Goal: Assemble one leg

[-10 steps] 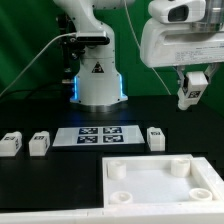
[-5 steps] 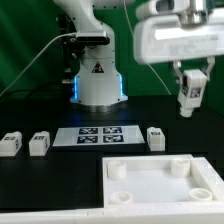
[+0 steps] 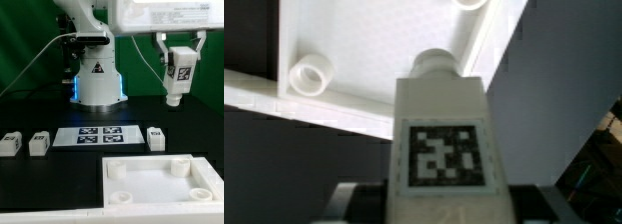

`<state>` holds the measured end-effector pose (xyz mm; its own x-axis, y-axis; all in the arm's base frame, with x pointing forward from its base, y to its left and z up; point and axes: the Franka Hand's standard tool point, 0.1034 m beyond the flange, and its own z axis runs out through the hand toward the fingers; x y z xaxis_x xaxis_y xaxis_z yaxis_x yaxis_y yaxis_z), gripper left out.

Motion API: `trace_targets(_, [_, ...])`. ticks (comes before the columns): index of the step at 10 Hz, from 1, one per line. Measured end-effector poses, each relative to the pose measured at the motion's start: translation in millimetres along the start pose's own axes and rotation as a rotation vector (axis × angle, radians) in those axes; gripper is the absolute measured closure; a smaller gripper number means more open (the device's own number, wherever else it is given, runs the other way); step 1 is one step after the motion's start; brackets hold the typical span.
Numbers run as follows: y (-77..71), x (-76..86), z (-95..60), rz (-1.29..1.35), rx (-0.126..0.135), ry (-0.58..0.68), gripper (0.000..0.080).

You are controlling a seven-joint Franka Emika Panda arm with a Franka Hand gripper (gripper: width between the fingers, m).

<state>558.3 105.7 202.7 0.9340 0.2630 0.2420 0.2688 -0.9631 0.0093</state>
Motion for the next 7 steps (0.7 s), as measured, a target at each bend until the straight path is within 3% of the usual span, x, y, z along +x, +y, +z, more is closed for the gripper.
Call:
trace_targets(3, [-1.3,0.6,5.2,0.002,0.006,0.028,0.0506])
trace_targets(5, [-5.8,-2.7,44.9,0.010,0.036,0.071,0.0506])
trace_targets(7, [4.4,22.1,56.8,0.007,0.042,0.118,0.0506])
